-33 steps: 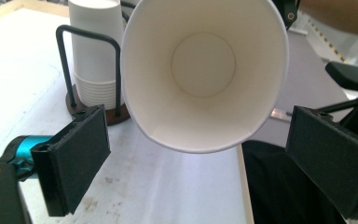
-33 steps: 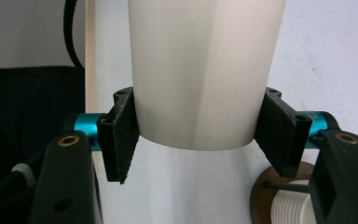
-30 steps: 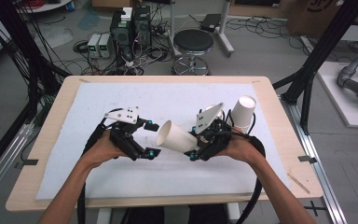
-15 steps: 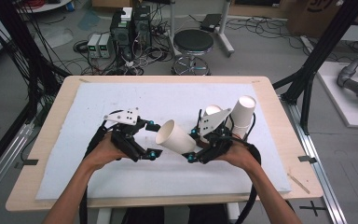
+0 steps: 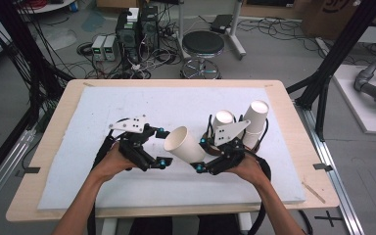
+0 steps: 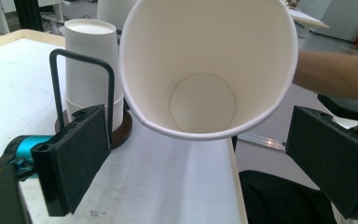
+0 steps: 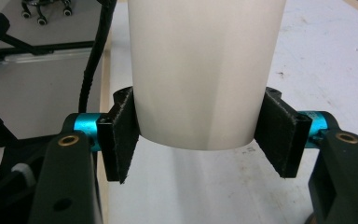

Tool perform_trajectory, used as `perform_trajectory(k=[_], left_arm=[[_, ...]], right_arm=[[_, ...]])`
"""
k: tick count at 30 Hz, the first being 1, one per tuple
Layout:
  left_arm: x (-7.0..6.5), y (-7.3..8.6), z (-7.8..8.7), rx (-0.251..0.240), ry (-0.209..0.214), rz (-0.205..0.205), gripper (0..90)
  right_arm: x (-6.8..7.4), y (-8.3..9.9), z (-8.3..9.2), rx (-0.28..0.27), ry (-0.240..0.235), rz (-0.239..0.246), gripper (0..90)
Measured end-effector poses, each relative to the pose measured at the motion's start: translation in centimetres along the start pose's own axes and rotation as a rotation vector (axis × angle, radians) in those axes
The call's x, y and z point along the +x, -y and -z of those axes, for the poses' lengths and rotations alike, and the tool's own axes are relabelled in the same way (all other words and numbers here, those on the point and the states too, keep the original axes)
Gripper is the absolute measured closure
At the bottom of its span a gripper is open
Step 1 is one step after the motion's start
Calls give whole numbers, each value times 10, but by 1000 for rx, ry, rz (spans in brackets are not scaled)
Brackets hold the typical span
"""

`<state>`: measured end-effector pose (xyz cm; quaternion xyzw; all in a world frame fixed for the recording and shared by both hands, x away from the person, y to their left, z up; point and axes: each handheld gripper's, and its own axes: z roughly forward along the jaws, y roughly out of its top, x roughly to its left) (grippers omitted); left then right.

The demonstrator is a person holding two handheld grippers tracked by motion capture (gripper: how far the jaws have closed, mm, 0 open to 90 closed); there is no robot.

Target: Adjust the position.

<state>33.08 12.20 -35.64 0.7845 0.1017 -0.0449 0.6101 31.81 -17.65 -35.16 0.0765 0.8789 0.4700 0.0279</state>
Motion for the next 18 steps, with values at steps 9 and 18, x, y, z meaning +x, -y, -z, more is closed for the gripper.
perform_trajectory(k=[9,18], left_arm=[[0,5,-4,-34,4,3,62],[0,7,-7,-76,14,6,62]], right_arm=[[1,7,-1,-46,-9,-12,362],[2,10,-2,-85,-17,-22,361]])
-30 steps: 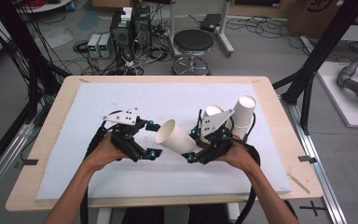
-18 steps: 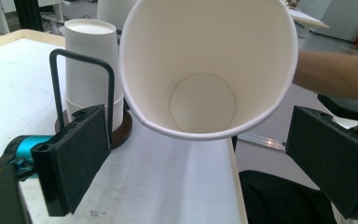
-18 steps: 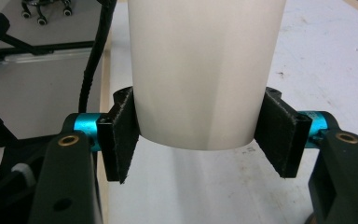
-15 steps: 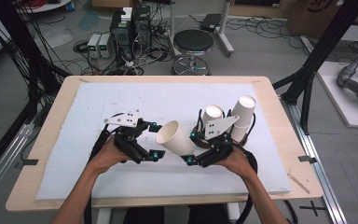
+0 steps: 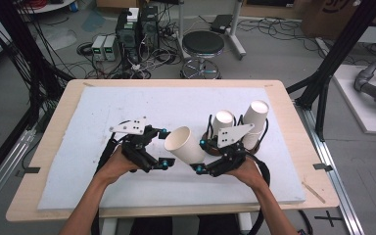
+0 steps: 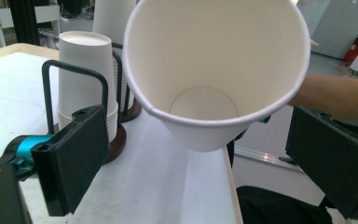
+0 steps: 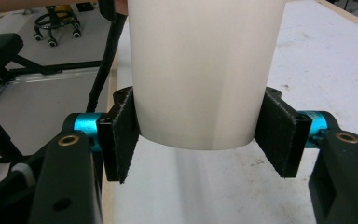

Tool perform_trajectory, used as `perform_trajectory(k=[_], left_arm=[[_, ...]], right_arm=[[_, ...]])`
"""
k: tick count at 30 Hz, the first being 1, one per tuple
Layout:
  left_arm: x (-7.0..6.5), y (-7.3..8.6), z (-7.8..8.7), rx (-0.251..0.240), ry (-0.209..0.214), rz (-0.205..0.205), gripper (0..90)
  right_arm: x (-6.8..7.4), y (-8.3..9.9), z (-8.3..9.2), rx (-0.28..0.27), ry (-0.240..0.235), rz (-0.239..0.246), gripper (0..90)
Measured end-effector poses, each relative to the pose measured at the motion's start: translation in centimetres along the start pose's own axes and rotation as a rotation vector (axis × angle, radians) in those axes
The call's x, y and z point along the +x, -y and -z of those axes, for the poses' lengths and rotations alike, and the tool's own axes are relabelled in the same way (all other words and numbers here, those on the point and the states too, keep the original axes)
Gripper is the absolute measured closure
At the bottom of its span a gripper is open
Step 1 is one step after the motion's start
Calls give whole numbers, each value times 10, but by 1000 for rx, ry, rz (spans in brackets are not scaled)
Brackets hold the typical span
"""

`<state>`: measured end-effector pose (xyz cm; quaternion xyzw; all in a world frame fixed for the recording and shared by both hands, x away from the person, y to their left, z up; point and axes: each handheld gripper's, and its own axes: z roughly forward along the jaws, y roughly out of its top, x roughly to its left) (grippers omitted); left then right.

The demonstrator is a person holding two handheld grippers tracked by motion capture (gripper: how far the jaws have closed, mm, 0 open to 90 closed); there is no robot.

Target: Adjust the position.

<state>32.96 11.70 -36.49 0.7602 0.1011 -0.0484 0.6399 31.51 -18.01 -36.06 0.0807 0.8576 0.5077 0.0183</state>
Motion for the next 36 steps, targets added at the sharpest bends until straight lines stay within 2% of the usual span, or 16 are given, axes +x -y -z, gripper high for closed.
perform_trajectory(k=[10,18,36], left_arm=[[0,0,-3,-35,15,3,62],[1,-1,-5,-65,26,9,62],[3,-2,-16,-74,56,26,71]], right_arm=[[0,7,-5,-28,-7,-21,362],[0,8,-6,-57,-19,-17,362],[0,10,-15,-68,-37,-17,362]])
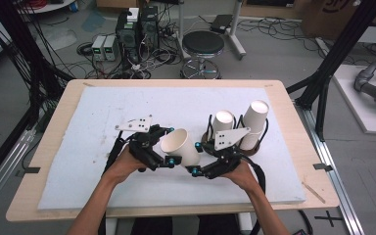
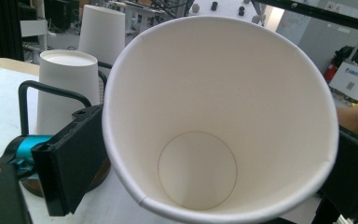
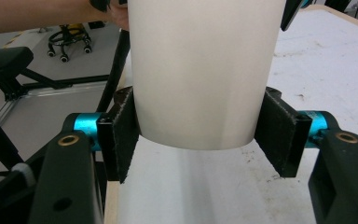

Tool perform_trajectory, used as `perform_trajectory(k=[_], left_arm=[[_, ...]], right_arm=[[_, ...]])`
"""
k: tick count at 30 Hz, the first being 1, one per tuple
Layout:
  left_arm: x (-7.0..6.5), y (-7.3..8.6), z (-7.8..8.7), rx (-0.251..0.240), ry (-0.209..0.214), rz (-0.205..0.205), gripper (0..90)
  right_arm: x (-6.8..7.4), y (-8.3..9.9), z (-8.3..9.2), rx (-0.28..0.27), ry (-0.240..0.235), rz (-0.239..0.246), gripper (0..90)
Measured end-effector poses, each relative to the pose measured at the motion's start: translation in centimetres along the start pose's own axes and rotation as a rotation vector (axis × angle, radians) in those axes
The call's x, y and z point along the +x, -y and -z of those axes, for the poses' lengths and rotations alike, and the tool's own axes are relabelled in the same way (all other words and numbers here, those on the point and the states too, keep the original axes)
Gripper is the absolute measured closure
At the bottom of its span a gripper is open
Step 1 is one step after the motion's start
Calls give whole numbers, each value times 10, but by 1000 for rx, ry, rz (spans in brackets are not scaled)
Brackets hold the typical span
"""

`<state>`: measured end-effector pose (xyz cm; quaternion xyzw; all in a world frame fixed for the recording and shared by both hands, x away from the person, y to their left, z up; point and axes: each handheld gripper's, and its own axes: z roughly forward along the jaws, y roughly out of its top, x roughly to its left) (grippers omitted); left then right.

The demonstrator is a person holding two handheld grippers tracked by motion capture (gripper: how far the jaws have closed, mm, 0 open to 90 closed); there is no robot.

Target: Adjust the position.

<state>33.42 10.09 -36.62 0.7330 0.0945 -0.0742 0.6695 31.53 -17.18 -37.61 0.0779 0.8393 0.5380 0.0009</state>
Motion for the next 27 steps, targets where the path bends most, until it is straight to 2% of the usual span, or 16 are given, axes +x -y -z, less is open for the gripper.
perform_trajectory(k=[6,10,20,27], left_arm=[[0,-1,-1,-4,17,5,121],[-1,-1,-2,-3,32,-8,185],[-2,-1,0,6,25,-16,257],[-2,-1,-1,7,23,-16,274]], right_arm=[[1,0,-3,12,-4,7,362],[2,0,-4,10,0,12,362],[2,0,-2,2,2,14,362],[2,0,-3,2,3,14,362]])
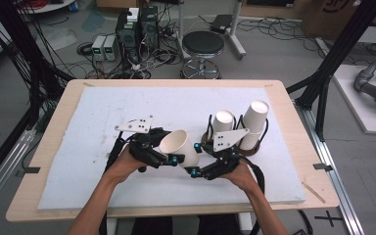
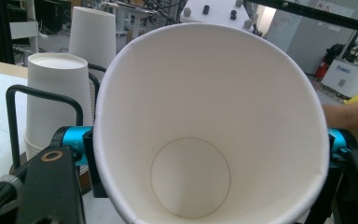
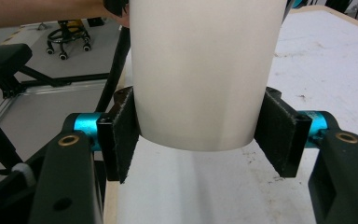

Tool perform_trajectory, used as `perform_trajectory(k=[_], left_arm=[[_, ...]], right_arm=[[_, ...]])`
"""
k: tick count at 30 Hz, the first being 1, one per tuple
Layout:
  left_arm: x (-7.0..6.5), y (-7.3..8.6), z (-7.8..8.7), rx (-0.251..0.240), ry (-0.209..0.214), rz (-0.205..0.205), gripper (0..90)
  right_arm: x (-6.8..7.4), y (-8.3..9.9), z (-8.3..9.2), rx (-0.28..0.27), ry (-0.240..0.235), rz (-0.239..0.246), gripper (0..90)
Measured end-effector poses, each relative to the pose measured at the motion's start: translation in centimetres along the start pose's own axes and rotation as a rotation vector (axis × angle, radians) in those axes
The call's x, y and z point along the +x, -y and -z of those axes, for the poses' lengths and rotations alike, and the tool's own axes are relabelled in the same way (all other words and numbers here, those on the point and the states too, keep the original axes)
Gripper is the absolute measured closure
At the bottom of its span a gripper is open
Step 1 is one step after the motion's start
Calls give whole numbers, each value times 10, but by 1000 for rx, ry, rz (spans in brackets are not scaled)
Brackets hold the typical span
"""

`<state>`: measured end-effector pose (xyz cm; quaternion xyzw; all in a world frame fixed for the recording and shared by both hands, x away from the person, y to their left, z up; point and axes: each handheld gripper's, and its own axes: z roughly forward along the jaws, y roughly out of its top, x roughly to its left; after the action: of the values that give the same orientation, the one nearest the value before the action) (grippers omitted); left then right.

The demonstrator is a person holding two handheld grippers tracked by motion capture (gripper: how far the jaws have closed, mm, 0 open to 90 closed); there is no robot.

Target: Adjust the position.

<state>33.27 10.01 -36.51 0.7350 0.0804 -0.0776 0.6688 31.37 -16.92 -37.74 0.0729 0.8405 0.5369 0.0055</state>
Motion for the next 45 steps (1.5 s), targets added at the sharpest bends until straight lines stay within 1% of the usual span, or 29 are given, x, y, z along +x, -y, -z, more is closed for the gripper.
perform_trajectory(k=[6,8,9,10,11,12,14,16,17,19,21,25,29,31,34,37,42,45], left_arm=[[0,0,0,2,1,1,278],[0,0,-1,3,0,-1,278],[0,0,-1,5,-4,-2,278],[0,0,0,7,-6,-3,279],[0,0,0,6,-7,1,280],[0,0,0,5,-9,0,281],[0,0,0,8,-7,-2,284],[0,0,1,9,-10,-2,286],[0,0,1,8,-12,-4,286],[0,0,1,5,-12,-1,286],[0,0,1,9,-13,-3,286],[0,0,1,13,-13,-6,286],[0,0,2,15,-19,-12,286],[-1,0,3,15,-27,-12,286],[-1,0,5,23,-27,-13,286],[-1,0,7,39,-44,-18,286],[-3,0,11,51,-66,-30,286],[-4,0,15,72,-83,-37,286]], right_arm=[[1,0,0,6,3,-7,359],[1,0,-1,8,11,11,346],[2,0,-1,14,6,8,294],[2,-1,-3,27,12,3,209],[3,-1,-5,42,34,-6,153],[3,-1,-6,55,48,-5,142],[3,-1,-6,51,37,-16,141],[3,-1,-6,48,42,-16,140],[3,-1,-6,46,34,-12,140],[4,-2,-6,47,41,-6,140],[3,-2,-5,46,36,-5,140],[3,-2,-3,39,47,-6,140],[4,-3,-2,43,48,-3,140],[4,-3,0,35,55,-9,140],[3,-3,2,36,60,-5,140],[3,-3,5,36,68,-6,141],[3,-2,10,36,80,-8,141],[3,-1,13,40,90,-10,141]])
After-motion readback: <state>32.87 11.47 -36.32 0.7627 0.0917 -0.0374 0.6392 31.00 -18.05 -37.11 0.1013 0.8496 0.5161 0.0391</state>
